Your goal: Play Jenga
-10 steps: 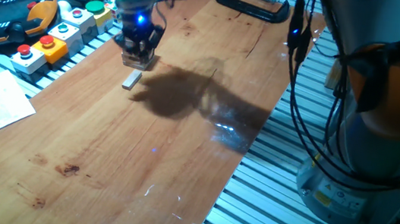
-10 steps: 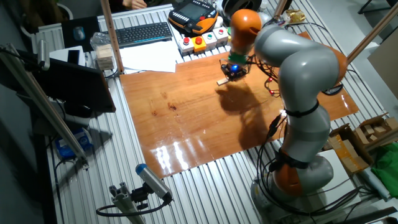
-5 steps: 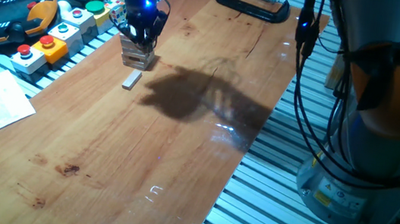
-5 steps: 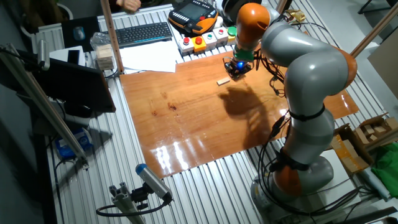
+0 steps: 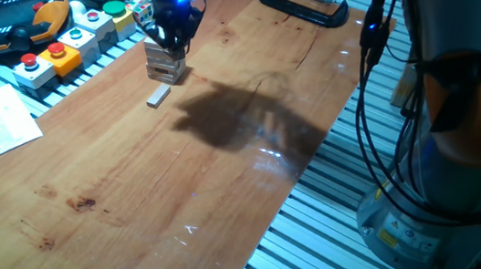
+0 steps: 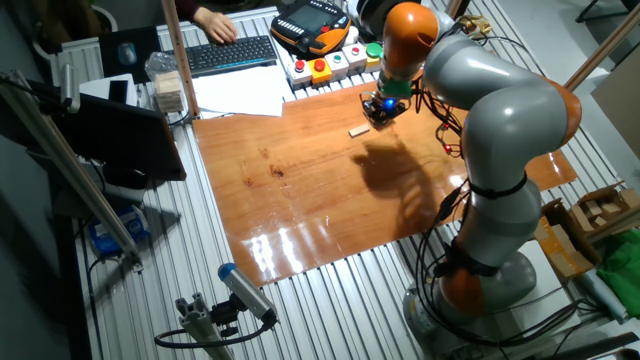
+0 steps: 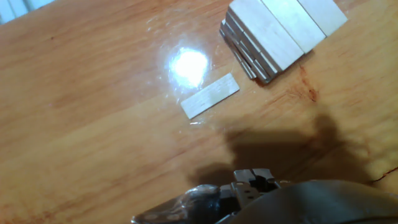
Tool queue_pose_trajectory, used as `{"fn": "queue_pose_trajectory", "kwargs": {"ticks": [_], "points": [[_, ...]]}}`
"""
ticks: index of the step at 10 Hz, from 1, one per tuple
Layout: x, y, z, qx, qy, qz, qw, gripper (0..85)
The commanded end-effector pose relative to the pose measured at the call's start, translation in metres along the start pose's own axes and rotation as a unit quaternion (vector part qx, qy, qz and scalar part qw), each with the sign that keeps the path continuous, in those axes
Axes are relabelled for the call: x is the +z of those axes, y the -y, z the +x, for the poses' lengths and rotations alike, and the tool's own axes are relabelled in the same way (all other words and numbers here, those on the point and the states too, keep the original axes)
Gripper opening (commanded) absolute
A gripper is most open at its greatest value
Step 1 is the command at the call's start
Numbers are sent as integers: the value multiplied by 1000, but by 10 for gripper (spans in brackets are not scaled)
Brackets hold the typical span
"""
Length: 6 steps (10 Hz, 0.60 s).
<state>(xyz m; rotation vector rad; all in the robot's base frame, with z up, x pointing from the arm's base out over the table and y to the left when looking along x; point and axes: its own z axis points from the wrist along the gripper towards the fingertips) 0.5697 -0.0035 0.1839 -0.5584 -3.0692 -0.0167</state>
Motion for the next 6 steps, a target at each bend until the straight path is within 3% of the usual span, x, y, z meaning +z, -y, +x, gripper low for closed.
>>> {"fn": "queue_pose_trajectory", "kwargs": {"ticks": [1, 6], "points": [[-1, 0, 2, 0, 1, 0, 1000, 7], [-4, 3, 5, -17, 9, 5, 1000, 7]]}}
